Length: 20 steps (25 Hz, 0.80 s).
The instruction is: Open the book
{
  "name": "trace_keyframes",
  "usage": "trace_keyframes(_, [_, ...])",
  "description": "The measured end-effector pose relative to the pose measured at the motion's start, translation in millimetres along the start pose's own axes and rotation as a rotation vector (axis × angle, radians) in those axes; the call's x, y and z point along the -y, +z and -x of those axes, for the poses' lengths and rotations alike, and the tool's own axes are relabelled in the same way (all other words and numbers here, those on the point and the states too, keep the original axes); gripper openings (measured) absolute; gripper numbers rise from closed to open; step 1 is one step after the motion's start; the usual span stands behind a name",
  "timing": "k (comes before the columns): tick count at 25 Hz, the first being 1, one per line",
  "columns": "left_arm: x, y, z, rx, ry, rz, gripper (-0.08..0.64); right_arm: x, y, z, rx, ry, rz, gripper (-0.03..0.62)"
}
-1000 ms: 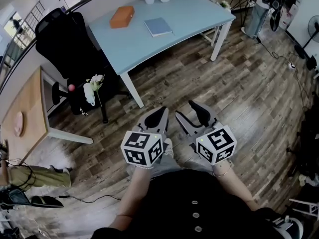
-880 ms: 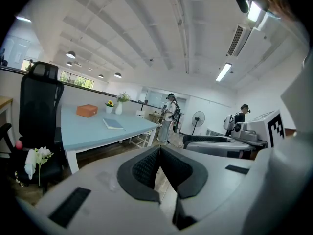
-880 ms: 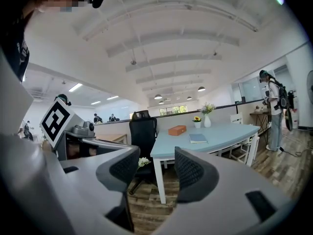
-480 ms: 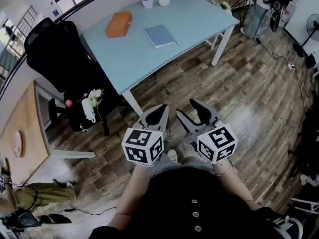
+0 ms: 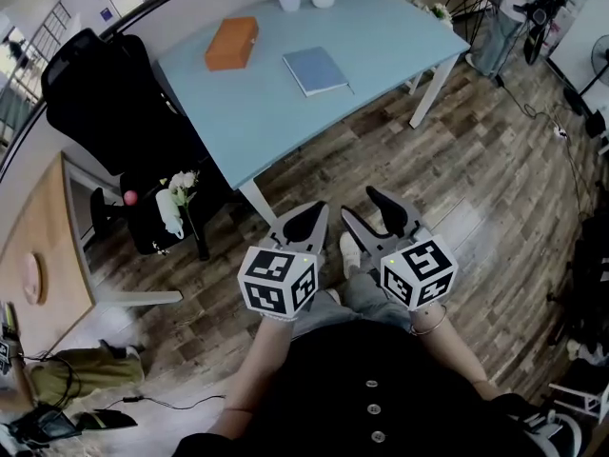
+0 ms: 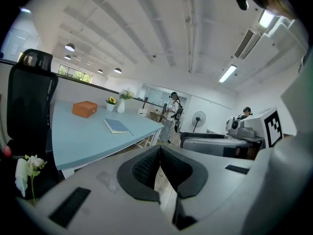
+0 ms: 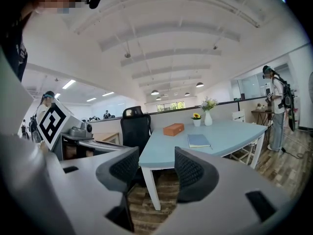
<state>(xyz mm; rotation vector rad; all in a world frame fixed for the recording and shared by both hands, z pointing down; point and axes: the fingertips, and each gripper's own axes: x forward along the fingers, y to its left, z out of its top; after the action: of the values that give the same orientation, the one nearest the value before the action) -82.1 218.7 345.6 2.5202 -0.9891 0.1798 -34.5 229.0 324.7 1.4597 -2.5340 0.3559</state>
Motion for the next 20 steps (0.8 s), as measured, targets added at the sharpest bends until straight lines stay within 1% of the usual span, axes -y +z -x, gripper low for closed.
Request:
trace_keyframes(8, [-29.3,11.3,-18.4,0.008,0.047,0.029,0.013,15.3,5.6,-34.5,-0.027,0.043,0.01,0.217])
trace_keyframes(15, [-59.3,36.1,-53.2,0.023,0.099,0.033,0.013,51.6,21.3,-73.3,-0.03,0.083,0.021,0.216])
trace_keyframes(20, [-72.6,58.0,-84.2,0.036,0.134,0.025,0.014,84.1,37.3,-99.7,-0.025,0.119,0.031,0.218])
